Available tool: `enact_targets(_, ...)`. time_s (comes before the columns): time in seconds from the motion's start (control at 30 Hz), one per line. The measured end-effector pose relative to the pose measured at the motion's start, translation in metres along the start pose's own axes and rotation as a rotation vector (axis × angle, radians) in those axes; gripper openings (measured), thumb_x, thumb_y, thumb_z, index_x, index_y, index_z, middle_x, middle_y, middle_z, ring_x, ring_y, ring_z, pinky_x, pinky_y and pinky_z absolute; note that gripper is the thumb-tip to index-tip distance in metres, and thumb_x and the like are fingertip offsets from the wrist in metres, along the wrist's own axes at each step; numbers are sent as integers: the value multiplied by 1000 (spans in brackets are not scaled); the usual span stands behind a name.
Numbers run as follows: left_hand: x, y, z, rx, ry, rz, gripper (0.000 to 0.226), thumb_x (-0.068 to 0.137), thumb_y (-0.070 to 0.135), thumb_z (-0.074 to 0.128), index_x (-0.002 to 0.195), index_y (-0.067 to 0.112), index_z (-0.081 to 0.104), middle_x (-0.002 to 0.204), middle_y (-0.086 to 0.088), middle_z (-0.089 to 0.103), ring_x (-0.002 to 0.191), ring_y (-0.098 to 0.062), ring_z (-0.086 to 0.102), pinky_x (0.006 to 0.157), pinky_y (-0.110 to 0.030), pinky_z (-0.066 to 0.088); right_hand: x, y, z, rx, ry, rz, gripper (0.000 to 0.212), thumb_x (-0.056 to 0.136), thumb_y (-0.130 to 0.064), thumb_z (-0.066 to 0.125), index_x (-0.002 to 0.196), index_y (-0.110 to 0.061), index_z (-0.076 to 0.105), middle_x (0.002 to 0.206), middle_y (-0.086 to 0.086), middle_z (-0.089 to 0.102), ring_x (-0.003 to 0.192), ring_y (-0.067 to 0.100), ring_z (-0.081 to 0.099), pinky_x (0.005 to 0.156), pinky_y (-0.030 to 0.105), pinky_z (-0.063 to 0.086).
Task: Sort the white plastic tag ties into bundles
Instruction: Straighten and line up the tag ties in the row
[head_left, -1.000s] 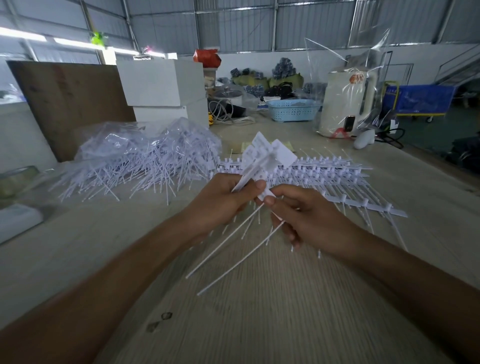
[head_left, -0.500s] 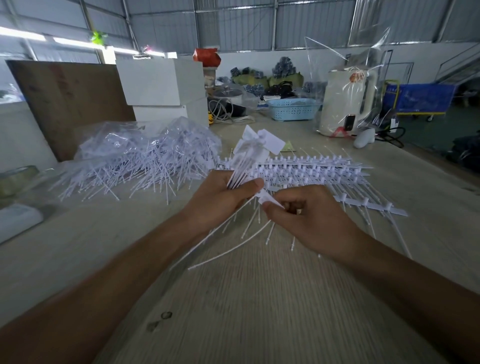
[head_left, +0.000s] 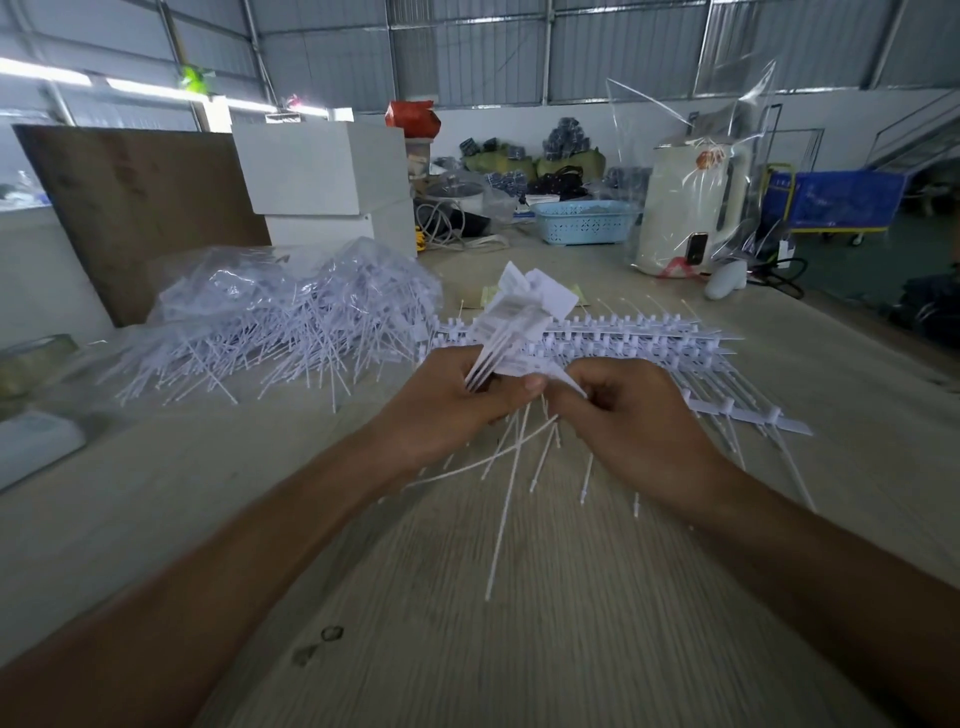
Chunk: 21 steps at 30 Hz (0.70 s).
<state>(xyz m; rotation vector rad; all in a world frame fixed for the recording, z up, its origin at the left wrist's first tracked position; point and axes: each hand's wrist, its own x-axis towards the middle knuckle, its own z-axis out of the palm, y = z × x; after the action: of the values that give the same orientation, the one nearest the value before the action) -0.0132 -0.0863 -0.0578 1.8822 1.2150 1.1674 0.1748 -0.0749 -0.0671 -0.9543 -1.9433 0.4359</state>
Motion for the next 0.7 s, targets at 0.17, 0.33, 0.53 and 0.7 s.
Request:
enact_targets(0.17, 2, -3, -3, -39, 24, -16, 14, 88, 24, 75, 82, 12, 77, 76, 3, 75, 70, -3, 69, 62, -8, 45, 0, 1, 1, 61, -14, 59, 41, 97, -23, 61, 70, 8, 60, 60, 23, 51, 49, 9, 39, 50, 20, 30)
enact_targets(0.33, -3, -1, -1, -107, -78, 10, 13, 89, 20, 74, 83, 9, 76, 77, -6, 76, 68, -4, 69, 62, -7, 46, -1, 5, 5, 36, 6, 57, 41, 96, -22, 64, 61, -1, 59, 47, -4, 42, 46, 5, 37, 49, 18, 29)
enact_targets(0.53, -1, -3, -5, -27, -58, -12, 18, 92, 20, 71, 77, 10, 70, 62, -6, 65, 58, -12, 57, 62, -18, 45, -1, 7, 7, 95, -42, 73, 43, 97, -26, 63, 63, 1, 63, 44, -12, 51, 43, -3, 50, 51, 12, 34)
enact_targets(0.7, -1, -7, -5, -24, -66, -43, 23, 96, 25, 65, 78, 10, 71, 60, 1, 55, 58, -11, 48, 58, -19, 39, -2, 2, 5, 121, -95, 70, 48, 96, -29, 62, 68, 9, 62, 48, -8, 58, 46, -6, 56, 50, 14, 35)
